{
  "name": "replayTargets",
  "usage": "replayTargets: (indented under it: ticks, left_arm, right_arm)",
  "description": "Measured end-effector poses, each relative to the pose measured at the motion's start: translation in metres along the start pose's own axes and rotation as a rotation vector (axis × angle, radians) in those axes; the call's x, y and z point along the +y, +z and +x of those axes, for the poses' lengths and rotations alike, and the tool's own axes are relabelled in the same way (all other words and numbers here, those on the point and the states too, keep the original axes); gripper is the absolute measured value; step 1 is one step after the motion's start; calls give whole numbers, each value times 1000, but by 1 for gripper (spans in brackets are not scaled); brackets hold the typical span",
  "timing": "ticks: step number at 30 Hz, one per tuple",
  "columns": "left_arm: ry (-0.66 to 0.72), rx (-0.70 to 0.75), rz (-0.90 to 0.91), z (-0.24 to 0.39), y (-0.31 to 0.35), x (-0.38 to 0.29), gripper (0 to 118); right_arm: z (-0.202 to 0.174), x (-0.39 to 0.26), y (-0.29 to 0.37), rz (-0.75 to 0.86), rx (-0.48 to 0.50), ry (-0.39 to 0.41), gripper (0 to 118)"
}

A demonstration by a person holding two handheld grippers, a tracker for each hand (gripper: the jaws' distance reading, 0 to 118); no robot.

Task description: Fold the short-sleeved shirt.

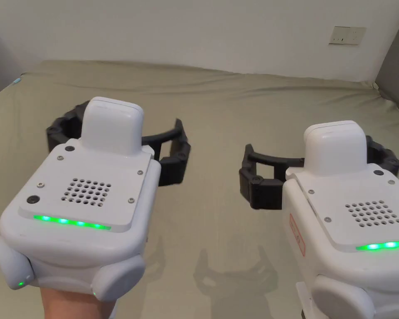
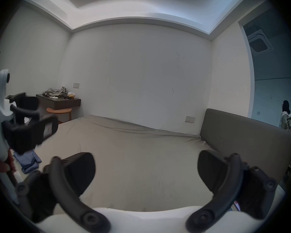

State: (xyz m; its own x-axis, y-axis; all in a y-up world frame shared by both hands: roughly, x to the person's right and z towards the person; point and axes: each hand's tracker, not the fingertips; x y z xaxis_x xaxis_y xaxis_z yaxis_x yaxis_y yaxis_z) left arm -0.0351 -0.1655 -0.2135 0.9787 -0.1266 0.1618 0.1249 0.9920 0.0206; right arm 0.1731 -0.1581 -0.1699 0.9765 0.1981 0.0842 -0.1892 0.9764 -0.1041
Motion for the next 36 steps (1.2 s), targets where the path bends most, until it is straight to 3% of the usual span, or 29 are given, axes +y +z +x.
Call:
replayTargets:
  ticks: [1, 7, 11, 16, 22, 27, 36]
  left_arm:
    - [1, -1, -1, -2, -1, -2, 117]
    - [-11, -2, -11, -3, -4, -4, 117]
    - [-43, 10, 11, -3, 2, -4, 117]
    - [-32, 12, 9, -5, 5, 1, 118]
    - [-21, 24, -3, -11, 4, 0, 117]
    - [-13, 30, -6, -13, 3, 1, 118]
    - [-16, 24, -4, -10, 3, 0, 117]
  right_arm:
    - [-1, 1, 2, 64, 10, -1, 117]
    - [-2, 10, -7, -3, 16, -1, 118]
    - [6, 12, -8, 11, 88, -63, 118]
    - [6, 24, -12, -88, -17, -114, 118]
    - [15, 37, 0, -95, 59, -244, 118]
    - [9, 45, 8, -121, 12, -244, 118]
    - [14, 35, 2, -166, 38, -259, 118]
